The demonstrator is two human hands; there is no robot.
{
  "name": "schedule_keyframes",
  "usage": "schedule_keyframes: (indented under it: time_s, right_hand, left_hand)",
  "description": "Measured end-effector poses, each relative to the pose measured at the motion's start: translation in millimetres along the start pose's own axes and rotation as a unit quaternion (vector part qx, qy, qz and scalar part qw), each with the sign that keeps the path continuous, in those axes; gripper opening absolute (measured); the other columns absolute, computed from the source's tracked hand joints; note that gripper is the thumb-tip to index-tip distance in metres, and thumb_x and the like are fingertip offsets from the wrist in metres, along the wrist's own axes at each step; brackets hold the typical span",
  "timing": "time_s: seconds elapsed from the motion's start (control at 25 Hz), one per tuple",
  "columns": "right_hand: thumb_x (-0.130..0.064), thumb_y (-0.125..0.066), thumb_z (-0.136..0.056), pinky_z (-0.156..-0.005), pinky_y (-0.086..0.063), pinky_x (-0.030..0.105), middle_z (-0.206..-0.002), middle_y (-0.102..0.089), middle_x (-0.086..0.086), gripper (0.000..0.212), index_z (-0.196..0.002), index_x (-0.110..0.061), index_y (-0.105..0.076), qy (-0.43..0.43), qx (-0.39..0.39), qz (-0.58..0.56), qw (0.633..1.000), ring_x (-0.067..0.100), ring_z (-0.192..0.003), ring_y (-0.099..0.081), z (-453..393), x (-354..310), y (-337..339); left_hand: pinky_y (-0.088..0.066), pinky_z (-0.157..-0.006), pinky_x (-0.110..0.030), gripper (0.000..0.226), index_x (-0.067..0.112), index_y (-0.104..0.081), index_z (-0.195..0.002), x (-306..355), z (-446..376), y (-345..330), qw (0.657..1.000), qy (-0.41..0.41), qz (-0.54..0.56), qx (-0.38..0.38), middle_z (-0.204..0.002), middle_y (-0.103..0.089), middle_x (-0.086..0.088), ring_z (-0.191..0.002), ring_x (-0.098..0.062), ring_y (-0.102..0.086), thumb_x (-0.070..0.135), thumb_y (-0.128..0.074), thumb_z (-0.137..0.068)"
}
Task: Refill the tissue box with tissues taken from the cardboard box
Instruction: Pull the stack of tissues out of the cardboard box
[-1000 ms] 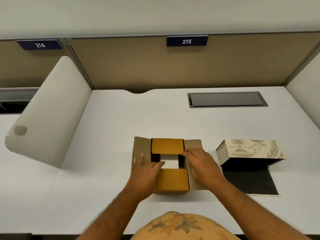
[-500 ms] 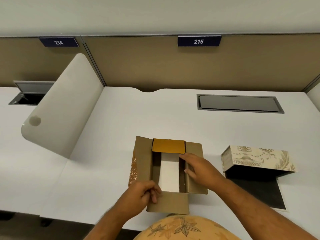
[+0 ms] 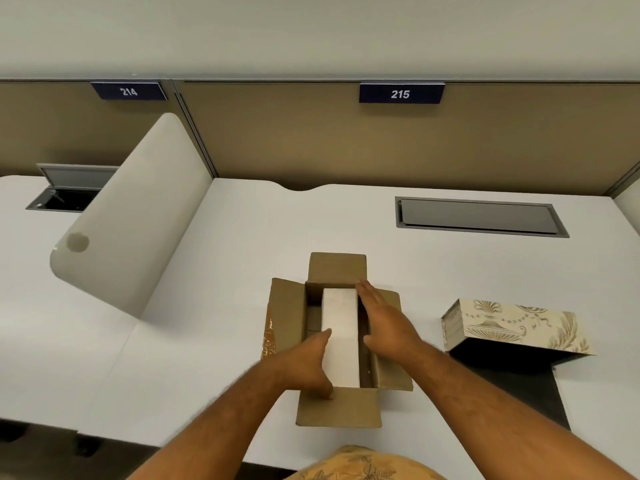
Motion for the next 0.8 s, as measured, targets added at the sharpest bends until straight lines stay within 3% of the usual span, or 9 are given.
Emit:
schedule_keyframes:
  time_s: [0.16, 0.28, 0.36, 0.48, 0.56, 0.68, 0.8]
  right_hand:
    - [-0.025, -0.085, -0.083, -0.078, -0.048, 0.015, -0.180, -0.006, -0.014, 0.122, -0.168, -0.041, 0.001, -0.002, -0.007, 0.004, 1.000, 0.023, -0.127, -0.066, -8.4, 2.0, -1.2]
    - [-0.032, -0.080, -0.087, -0.092, -0.051, 0.021, -0.180, -0.008, -0.013, 0.113, -0.169, -0.040, -0.002, 0.003, -0.009, -0.006, 1.000, 0.021, -0.143, -0.055, -3.2, -3.6, 2.2]
    - [-0.033, -0.077, -0.090, -0.104, -0.049, 0.026, -0.176, -0.027, -0.010, 0.098, -0.167, -0.038, -0.017, -0.006, 0.016, -0.008, 1.000, 0.018, -0.147, -0.051, 3.8, -6.0, 8.7]
    - [-0.032, -0.074, -0.095, -0.096, -0.049, 0.016, -0.147, -0.064, -0.009, 0.066, -0.155, -0.035, -0.046, -0.055, 0.086, -0.059, 0.993, 0.016, -0.127, -0.067, 16.2, -10.9, 19.5]
    - [-0.033, -0.072, -0.097, -0.103, -0.052, 0.024, -0.150, -0.063, -0.007, 0.065, -0.157, -0.033, -0.047, -0.068, 0.069, -0.079, 0.992, 0.017, -0.131, -0.064, 21.8, -23.5, 8.8]
    - [-0.033, -0.070, -0.100, -0.116, -0.047, 0.035, -0.165, -0.048, -0.002, 0.077, -0.167, -0.028, -0.032, -0.097, 0.025, -0.121, 0.988, 0.023, -0.147, -0.051, 24.8, -34.0, -5.3]
    - [-0.027, -0.070, -0.100, -0.115, -0.048, 0.034, -0.163, -0.049, 0.002, 0.078, -0.167, -0.025, -0.029, -0.116, 0.007, -0.178, 0.977, 0.024, -0.146, -0.052, 17.8, -33.9, -2.8]
  left_hand:
    - [-0.050, -0.117, -0.048, 0.137, 0.017, 0.007, -0.169, 1.7, -29.6, -1.9, 0.986, 0.046, 0.158, 0.029, -0.163, -0.039, -0.009, -0.146, -0.033, -0.046, 0.010, -0.094, -0.076]
    - [-0.052, -0.115, -0.048, 0.110, 0.011, -0.015, -0.162, -8.8, -43.9, 2.4, 0.959, 0.092, 0.243, 0.110, -0.153, -0.049, -0.013, -0.140, -0.034, -0.054, 0.011, -0.090, -0.082]
    - [-0.053, -0.113, -0.046, 0.088, 0.009, -0.026, -0.156, -16.7, -49.5, 5.9, 0.947, 0.115, 0.260, 0.152, -0.151, -0.052, -0.015, -0.137, -0.034, -0.057, 0.011, -0.083, -0.089]
    - [-0.055, -0.108, -0.041, 0.074, 0.007, -0.033, -0.152, -23.5, -56.0, 8.1, 0.933, 0.121, 0.286, 0.183, -0.146, -0.057, -0.016, -0.133, -0.034, -0.061, 0.008, -0.076, -0.093]
    - [-0.057, -0.104, -0.040, 0.066, 0.006, -0.039, -0.149, -25.5, -59.5, 6.2, 0.922, 0.119, 0.315, 0.192, -0.142, -0.061, -0.017, -0.129, -0.033, -0.064, 0.008, -0.075, -0.094]
    - [-0.057, -0.092, -0.036, 0.055, 0.002, -0.048, -0.144, -27.6, -64.3, 5.4, 0.905, 0.115, 0.354, 0.204, -0.138, -0.065, -0.018, -0.123, -0.034, -0.067, 0.015, -0.073, -0.097]
    - [-0.058, -0.098, -0.040, 0.057, 0.002, -0.048, -0.148, -30.6, -69.2, 4.6, 0.896, 0.128, 0.380, 0.193, -0.139, -0.065, -0.019, -0.123, -0.035, -0.067, 0.018, -0.071, -0.098]
Point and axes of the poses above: each hand's wrist, its own z-axis away from the middle knuckle, its own y-axis out of the back of the hand, x = y × z, the point moved 10 cm from there along -z, towards the middle knuckle
